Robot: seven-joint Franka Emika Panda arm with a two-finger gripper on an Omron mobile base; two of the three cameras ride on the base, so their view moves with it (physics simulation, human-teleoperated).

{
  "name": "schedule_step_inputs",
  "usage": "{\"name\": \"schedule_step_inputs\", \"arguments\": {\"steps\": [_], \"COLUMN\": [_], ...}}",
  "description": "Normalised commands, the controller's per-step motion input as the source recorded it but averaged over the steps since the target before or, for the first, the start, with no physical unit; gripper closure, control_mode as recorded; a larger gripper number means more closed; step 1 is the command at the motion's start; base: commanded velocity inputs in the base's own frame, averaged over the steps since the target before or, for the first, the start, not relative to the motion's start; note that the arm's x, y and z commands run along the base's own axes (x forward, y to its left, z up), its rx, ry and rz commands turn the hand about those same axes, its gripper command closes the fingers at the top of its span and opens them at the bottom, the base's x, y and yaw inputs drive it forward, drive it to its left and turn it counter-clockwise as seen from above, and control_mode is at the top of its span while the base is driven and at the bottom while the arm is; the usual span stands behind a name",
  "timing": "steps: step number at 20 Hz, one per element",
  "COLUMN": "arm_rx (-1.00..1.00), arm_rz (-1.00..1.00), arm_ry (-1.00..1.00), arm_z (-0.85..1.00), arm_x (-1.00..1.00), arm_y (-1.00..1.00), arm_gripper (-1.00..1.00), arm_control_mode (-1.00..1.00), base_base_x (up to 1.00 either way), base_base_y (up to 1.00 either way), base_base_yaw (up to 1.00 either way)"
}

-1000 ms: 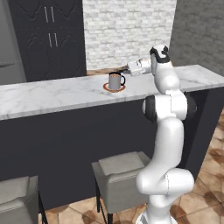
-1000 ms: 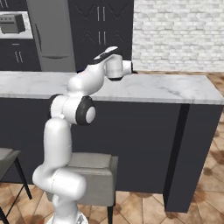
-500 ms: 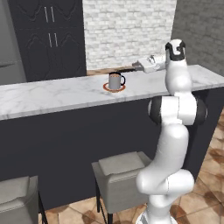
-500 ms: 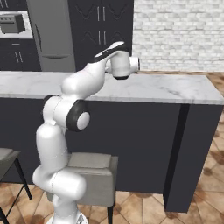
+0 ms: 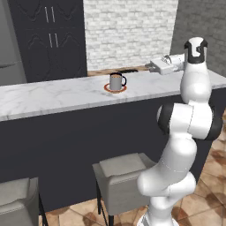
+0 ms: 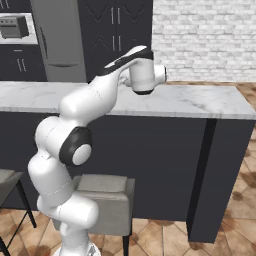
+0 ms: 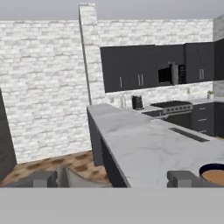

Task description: Pick the cup of tea, navigate to the dining table, and place it on the saucer.

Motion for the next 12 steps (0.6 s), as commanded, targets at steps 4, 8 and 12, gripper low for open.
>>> {"name": "schedule_step_inputs", "arguments": {"steps": [4,8,12], "arm_rx": [-0.09,-0.15,-0.24], "arm_rz": [-0.05,-0.06,-0.10], "arm_ry": [0.10,0.12,0.16], "arm_z": [0.06,0.00,-0.01], "arm_x": [-0.89,-0.86,-0.69], "arm_y": [-0.08,-0.05,-0.01], "arm_gripper": [-1.00,-1.00,-1.00], "arm_control_mode": [-1.00,-1.00,-1.00], "base_base_x": [0.00,0.00,0.00], "base_base_y": [0.00,0.00,0.00], "base_base_yaw": [0.00,0.00,0.00]}}
